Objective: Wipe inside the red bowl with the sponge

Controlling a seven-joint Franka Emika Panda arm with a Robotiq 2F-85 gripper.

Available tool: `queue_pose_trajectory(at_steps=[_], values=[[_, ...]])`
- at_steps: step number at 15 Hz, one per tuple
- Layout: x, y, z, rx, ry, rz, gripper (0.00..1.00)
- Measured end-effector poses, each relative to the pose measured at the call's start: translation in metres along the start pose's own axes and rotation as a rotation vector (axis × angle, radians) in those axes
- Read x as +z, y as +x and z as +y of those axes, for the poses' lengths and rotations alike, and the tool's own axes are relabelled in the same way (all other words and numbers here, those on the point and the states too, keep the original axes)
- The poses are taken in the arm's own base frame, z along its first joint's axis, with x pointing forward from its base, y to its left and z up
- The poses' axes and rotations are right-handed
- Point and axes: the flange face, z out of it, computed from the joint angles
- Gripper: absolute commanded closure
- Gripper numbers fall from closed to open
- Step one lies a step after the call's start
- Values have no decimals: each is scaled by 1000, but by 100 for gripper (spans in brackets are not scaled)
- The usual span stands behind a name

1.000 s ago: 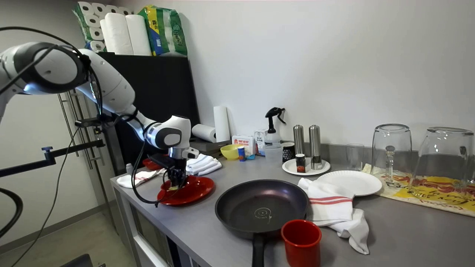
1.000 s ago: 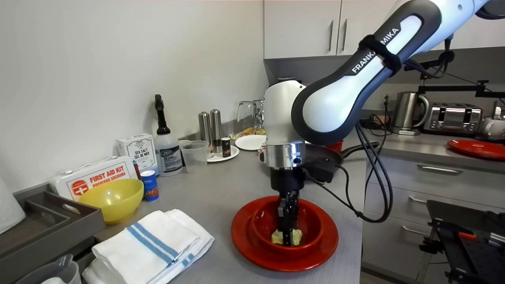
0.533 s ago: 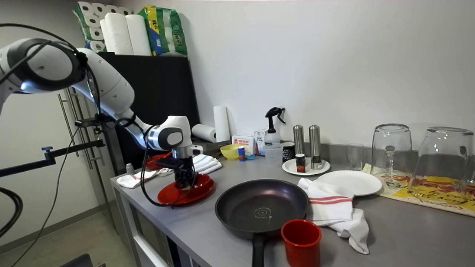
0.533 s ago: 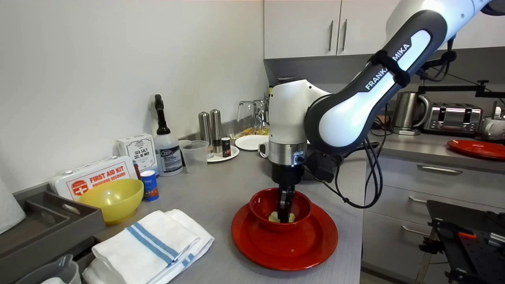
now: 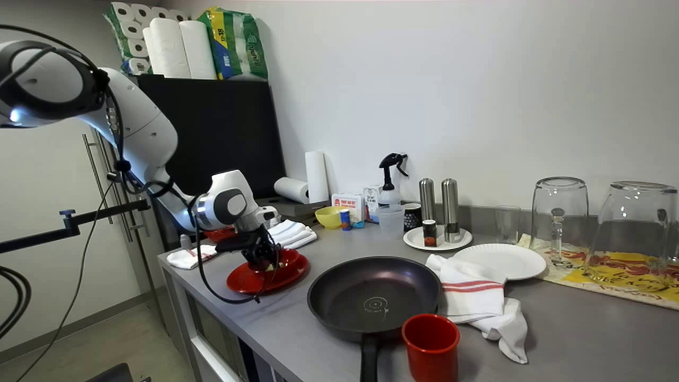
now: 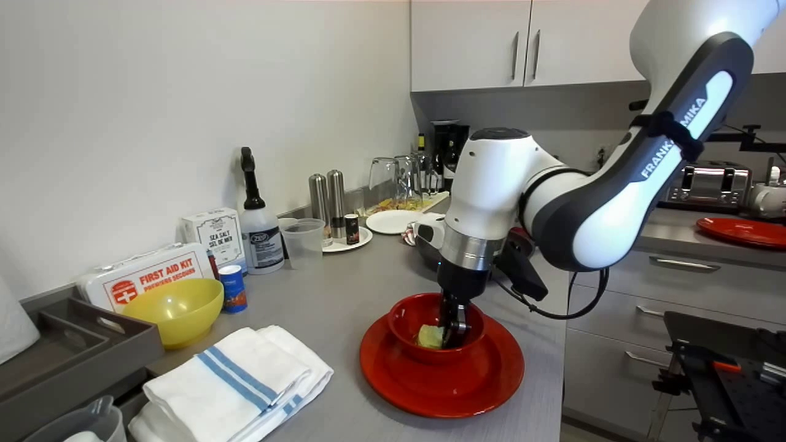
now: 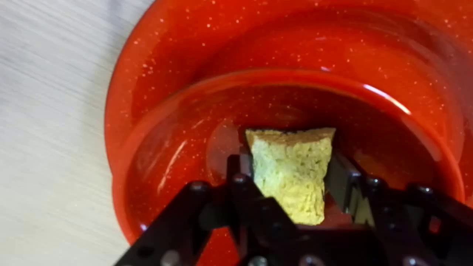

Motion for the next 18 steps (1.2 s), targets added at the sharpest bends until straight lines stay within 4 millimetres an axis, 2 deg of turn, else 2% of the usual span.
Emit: queue_pose_trajectory(at_steps=[3,6,13,18], values=[[-3,-21,-8,-88,-41,61,75],[-7,-34,-7,-133,-78,103,75],[-13,-40,14,-204,-192,129,75],[-13,-43,14,-227,-227,124,75]])
